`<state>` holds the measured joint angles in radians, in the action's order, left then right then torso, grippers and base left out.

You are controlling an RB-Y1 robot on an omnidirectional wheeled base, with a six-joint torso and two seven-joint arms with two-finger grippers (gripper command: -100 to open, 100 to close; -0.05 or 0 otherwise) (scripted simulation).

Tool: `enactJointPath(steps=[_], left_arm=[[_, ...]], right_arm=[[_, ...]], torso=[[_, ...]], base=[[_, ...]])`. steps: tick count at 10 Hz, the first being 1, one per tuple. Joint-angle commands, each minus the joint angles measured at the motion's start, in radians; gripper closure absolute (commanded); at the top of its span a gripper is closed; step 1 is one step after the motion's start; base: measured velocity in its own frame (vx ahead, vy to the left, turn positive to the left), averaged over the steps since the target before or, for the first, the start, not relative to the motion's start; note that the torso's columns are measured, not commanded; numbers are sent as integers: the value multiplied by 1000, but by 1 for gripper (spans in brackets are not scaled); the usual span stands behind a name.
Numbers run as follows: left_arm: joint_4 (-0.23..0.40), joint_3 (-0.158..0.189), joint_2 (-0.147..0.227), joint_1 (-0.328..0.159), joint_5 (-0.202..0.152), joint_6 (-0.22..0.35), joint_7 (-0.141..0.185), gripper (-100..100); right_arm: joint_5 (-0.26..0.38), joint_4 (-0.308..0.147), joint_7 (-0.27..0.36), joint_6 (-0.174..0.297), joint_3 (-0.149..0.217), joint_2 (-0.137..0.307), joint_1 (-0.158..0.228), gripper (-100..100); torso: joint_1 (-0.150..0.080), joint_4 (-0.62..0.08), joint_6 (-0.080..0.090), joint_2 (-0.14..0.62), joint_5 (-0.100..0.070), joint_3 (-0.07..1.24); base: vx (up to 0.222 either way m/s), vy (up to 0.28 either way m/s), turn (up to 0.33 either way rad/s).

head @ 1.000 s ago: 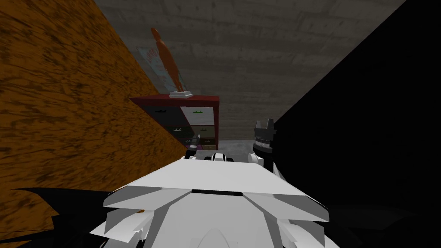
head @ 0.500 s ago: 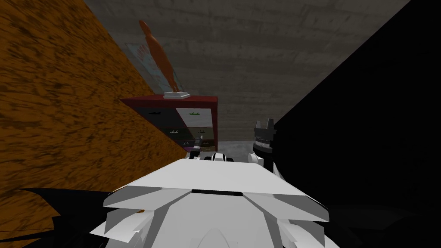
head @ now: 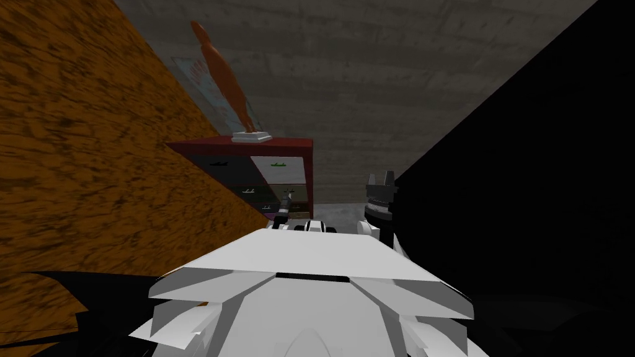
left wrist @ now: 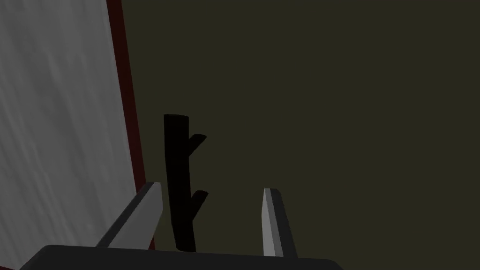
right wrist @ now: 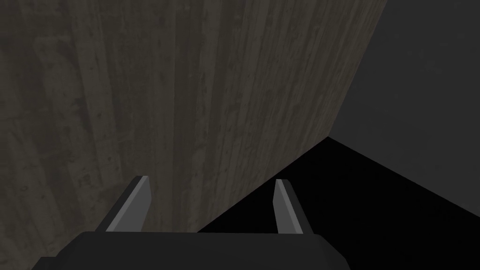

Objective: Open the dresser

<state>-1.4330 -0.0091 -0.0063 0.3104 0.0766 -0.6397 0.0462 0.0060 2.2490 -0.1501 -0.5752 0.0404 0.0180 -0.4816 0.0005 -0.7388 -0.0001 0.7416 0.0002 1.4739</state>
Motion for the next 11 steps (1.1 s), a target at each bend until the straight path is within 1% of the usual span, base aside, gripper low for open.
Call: enactJointPath(steps=[1,2,5,6,7,10,11], left_arm=[[4,0,-2,-5,-1,-26,-1,100],[-14,-5,-1,2,2,-4,1,100],[-37,-11,2,13,6,32,5,100],[-35,-7,2,5,4,17,5,100],[-41,-12,4,16,6,25,8,100],[-55,-21,7,34,10,36,12,100],[-101,-5,18,19,3,74,22,-100]], right_arm=[[0,0,0,0,0,0,0,0],[0,0,0,0,0,0,0,0],[0,0,0,0,0,0,0,0],[0,0,0,0,0,0,0,0],[0,0,0,0,0,0,0,0],[0,0,0,0,0,0,0,0],[0,0,0,0,0,0,0,0]], torso=[[2,7,1,-4,4,1],[3,6,0,-9,3,5],[0,5,0,-4,2,1],[0,5,1,-8,2,4],[1,4,1,-13,1,7],[1,5,1,-4,3,1],[0,5,1,-6,2,3]], base=[[-31,2,-2],[-134,-11,15],[-186,-30,18],[-78,-10,3],[-115,-10,14],[-197,-18,16],[-134,-35,-55]])
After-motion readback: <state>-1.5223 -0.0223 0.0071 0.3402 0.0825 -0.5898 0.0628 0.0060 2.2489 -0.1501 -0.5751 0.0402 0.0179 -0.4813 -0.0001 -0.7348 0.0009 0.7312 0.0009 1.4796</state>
